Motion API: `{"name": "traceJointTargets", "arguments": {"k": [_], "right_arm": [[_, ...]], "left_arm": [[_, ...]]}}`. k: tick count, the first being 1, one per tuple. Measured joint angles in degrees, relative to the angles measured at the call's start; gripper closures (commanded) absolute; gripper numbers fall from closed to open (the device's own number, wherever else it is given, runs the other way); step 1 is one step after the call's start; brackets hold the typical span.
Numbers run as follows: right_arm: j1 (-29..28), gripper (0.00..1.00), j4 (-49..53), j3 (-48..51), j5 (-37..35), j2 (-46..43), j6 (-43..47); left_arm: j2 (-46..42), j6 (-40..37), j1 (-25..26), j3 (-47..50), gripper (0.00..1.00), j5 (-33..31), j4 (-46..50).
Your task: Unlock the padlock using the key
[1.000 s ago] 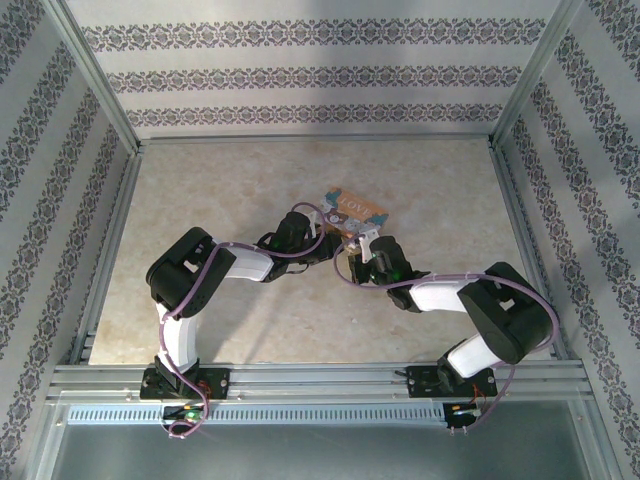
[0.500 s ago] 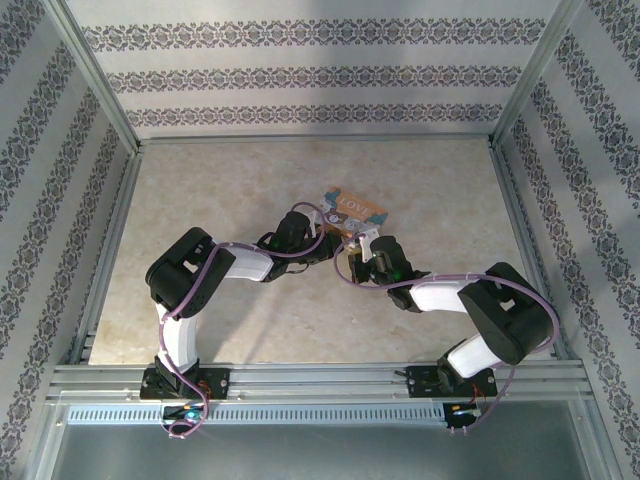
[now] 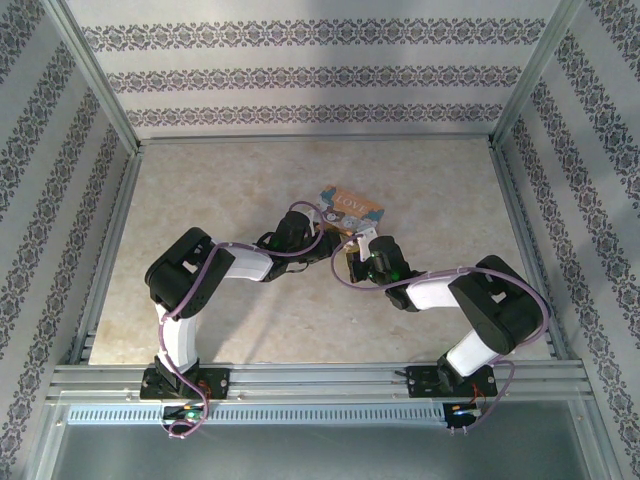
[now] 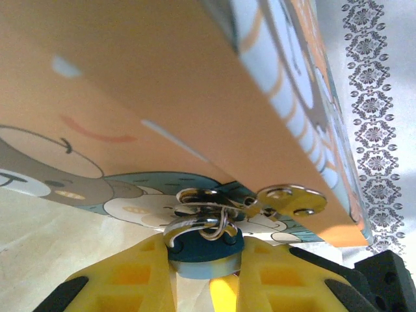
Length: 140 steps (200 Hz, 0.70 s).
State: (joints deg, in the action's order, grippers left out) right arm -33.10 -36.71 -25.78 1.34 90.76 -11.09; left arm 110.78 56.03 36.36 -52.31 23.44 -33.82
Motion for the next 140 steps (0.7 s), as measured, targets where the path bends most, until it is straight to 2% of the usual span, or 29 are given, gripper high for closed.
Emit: {"name": "traceJointTargets", "arguments": {"k": [59,140], "right_arm": [[1.05,1.0,-2.6,-0.02,1.92,0.39,-0.07],[4.5,1.0,-3.87,-0.24,9.94,0.7,-2.67]], "left_arm": [[-1.03,0.11,-0.02,0.0,0.77,-0.9,0.07],[-1.4,0.24,-0.04,-0.11,0.78,-1.27,-0.13]]}}
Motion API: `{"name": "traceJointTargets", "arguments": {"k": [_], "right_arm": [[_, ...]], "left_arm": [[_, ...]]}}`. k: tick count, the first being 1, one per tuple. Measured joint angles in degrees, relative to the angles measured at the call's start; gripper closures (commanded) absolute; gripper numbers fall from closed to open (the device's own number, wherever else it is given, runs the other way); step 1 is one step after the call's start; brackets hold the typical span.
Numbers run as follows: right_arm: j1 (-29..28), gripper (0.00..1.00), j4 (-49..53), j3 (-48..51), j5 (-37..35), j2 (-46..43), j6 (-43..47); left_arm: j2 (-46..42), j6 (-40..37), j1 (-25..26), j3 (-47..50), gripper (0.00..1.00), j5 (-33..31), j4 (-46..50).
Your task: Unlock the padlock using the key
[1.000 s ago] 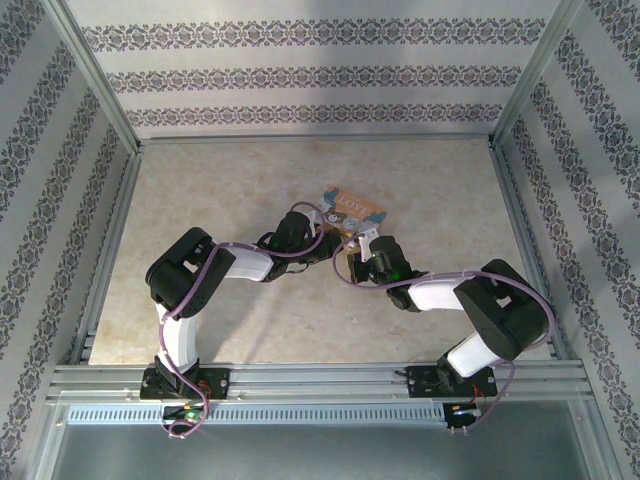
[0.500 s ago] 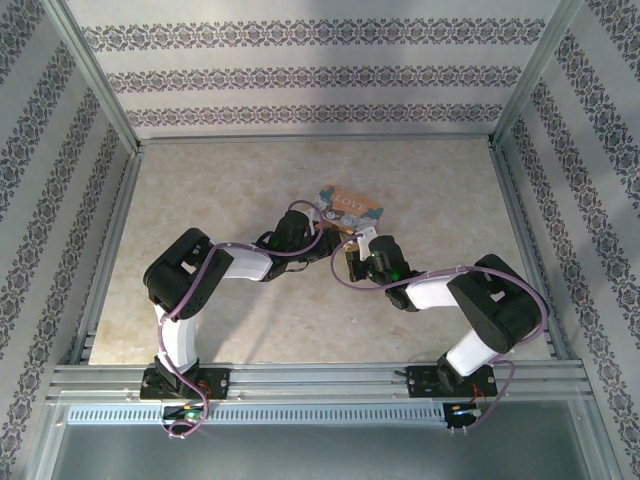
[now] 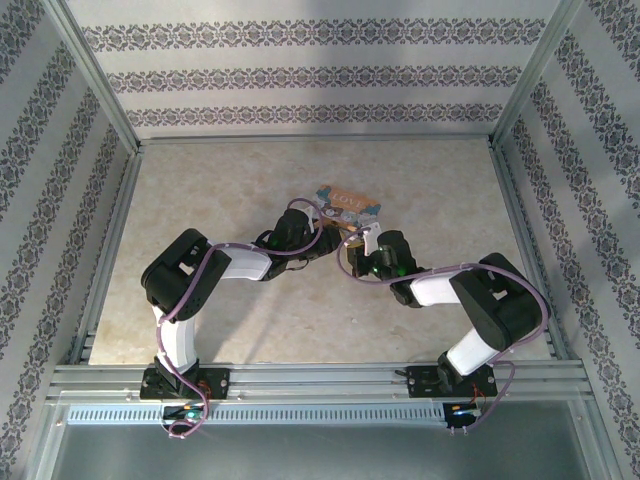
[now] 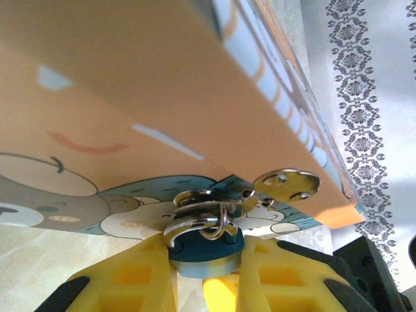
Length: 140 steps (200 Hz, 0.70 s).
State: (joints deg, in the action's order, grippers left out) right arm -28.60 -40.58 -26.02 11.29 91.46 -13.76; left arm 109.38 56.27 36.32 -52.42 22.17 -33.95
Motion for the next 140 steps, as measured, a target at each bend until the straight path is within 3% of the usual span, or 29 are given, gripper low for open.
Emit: {"name": "traceJointTargets", "arguments": {"k": [64,140], "right_arm": [[0.37,1.0,0.0,-0.63,1.62,0.68,-0.7],[-0.07,1.0,-0.83,-0.63,-2.67,0.92,7.15]], "left_arm": [[0.0,0.17,-0.04,0.0,0.78,-0.31,-0.02],[0.0,0.79,-0.04,-0.11,0.78,-0.44,-0.39]]}}
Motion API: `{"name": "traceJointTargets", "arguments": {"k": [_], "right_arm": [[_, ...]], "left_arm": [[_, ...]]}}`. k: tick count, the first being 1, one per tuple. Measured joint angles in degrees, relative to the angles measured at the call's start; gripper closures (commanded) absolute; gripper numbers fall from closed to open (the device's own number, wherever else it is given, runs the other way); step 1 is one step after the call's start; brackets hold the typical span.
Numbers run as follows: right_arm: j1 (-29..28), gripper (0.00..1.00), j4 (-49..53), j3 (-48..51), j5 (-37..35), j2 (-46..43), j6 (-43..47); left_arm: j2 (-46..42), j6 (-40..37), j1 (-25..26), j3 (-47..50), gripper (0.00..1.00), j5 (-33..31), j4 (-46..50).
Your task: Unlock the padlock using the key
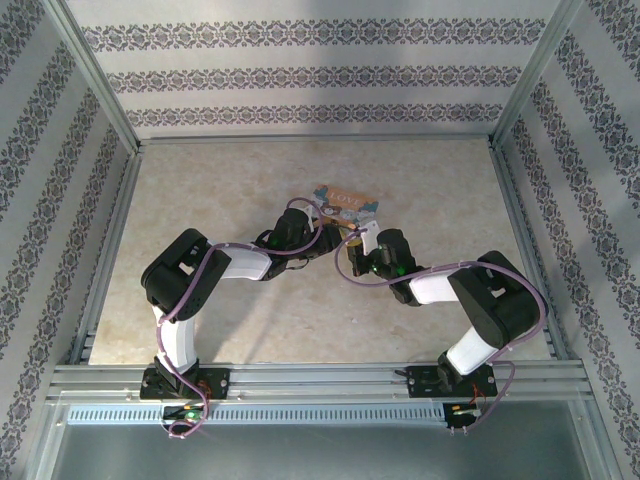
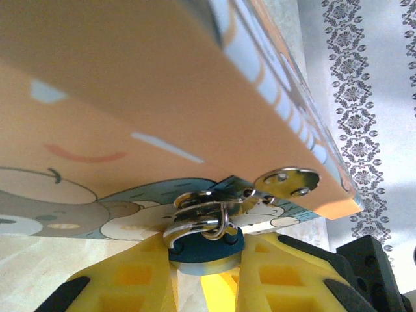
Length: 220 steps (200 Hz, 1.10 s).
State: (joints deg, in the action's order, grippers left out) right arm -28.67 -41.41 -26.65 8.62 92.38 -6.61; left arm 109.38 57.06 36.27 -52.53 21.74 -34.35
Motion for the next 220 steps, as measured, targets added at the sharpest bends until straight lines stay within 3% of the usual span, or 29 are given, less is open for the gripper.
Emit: {"name": "traceJointTargets", "arguments": {"k": [64,146,220], "right_arm": [[-0.35,1.0,-1.73,0.0,-1.25,0.79,2.45],[1.2,1.0,-5.6,-0.63,5.03,3.39,-3.54],[1.18,1.0,-5.64,-0.63,5.42,3.41,-4.39]], "left_arm": [[0.0,0.09,0.0,-0.15,0.78,-0.57,0.0],[0.0,0.2,-0.02,-0.31,0.78,-0.85,0.02],[0.0,0.24,-0.02,-0.31,0.78,-0.85,0.02]]}}
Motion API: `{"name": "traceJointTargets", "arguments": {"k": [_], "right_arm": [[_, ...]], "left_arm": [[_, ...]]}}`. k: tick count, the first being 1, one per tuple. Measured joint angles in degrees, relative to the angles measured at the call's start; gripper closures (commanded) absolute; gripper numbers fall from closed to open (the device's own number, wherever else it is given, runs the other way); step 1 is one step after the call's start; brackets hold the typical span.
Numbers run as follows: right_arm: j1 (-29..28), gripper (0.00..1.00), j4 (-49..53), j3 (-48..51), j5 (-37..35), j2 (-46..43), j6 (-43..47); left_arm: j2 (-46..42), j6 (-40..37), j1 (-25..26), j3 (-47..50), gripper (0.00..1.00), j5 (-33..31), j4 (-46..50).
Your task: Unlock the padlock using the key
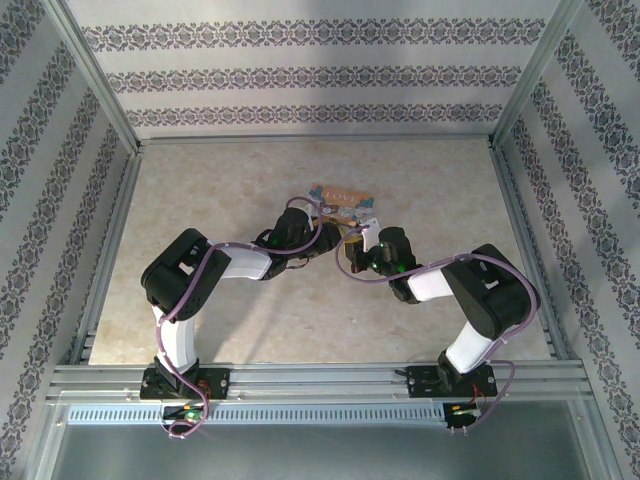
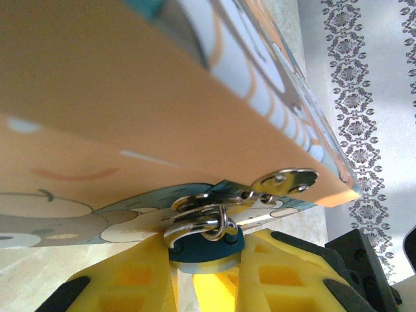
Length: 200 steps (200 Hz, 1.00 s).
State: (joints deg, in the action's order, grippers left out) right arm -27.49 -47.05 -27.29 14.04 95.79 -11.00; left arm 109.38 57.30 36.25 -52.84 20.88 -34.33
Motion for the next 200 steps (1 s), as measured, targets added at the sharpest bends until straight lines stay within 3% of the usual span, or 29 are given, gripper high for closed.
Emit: {"name": "traceJointTargets", "arguments": {"k": [117,200], "right_arm": [[-4.2,1.0,-0.39,0.94,-8.81,0.02,-2.4],[-5.31,1.0,0.52,2.71,-9.77,0.07,-4.2]], "left_arm": [[0.5,0.63,-0.04,0.13,0.78,0.09,0.0],[2.03,1.75,0.13,0.92,0.77,2.38,-0.72]]}}
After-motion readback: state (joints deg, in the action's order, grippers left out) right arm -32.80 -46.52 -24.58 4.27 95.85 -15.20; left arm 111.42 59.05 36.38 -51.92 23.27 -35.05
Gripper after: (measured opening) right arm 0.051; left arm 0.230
